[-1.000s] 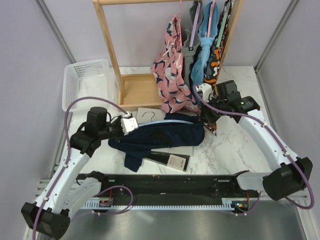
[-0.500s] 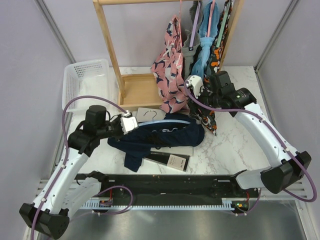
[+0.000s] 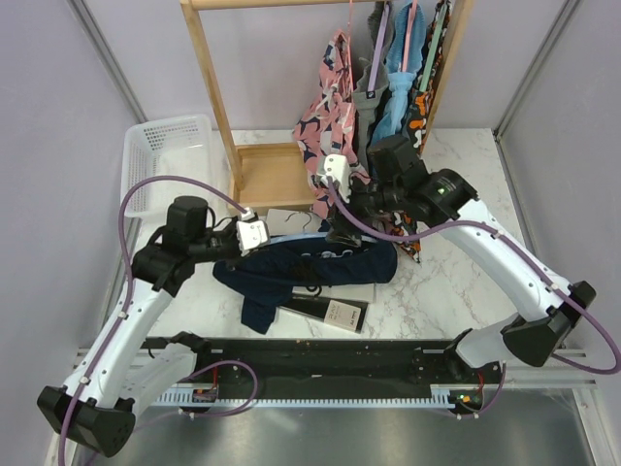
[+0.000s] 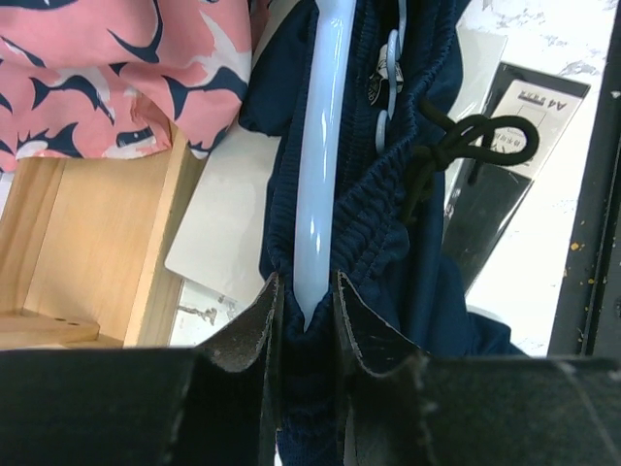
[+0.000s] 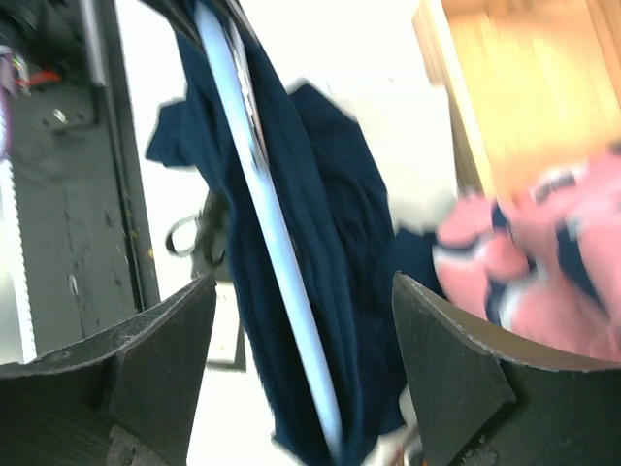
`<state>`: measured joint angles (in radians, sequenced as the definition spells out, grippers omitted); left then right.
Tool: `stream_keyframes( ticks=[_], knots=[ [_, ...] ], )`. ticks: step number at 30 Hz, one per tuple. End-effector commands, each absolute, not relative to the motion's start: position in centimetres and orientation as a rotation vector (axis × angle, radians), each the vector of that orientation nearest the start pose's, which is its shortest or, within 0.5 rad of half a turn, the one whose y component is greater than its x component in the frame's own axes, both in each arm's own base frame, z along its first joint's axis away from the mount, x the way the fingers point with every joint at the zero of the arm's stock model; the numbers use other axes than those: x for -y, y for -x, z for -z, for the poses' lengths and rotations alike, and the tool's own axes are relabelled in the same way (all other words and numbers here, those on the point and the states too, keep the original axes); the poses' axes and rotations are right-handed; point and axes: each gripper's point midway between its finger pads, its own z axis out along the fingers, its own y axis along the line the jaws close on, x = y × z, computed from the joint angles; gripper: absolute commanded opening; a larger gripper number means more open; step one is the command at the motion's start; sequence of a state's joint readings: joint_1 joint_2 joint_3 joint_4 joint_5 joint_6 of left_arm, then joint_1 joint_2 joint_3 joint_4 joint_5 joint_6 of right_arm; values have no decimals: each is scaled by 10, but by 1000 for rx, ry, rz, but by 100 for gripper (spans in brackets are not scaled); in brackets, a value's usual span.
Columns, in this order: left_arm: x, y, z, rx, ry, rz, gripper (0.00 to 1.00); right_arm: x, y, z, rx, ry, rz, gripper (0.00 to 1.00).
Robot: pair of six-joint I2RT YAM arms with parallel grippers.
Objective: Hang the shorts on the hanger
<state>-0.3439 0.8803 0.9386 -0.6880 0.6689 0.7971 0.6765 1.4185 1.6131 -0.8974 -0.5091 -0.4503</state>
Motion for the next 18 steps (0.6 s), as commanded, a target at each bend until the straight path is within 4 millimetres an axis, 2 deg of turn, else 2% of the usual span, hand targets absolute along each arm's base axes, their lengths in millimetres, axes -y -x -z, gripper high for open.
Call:
stream_keyframes(
  ticks=[1,2,6,15,17,18],
  knots=[
    [183,-215,-274,-1401,-1375,512,2,-323,-237,-321,-1631,1434,-768,79],
    [183,-215,-274,-1402,-1372,513,2,-330,-236,-324,-1605,1431,-777,79],
    [183,-211,-275,-1391,-1364,514,2,-346,-228,-313,-1609,1457,-800,77],
    [185,-205,-281,-1353,-1343,531,2,-353,-223,-286,-1620,1520,-834,71],
    [185,-203,-281,-1348,-1342,533,2,-355,-225,-284,-1617,1510,-835,66],
    [185,-203,-281,-1348,-1342,536,2,-356,-225,-284,-1616,1512,-836,59]
  ],
)
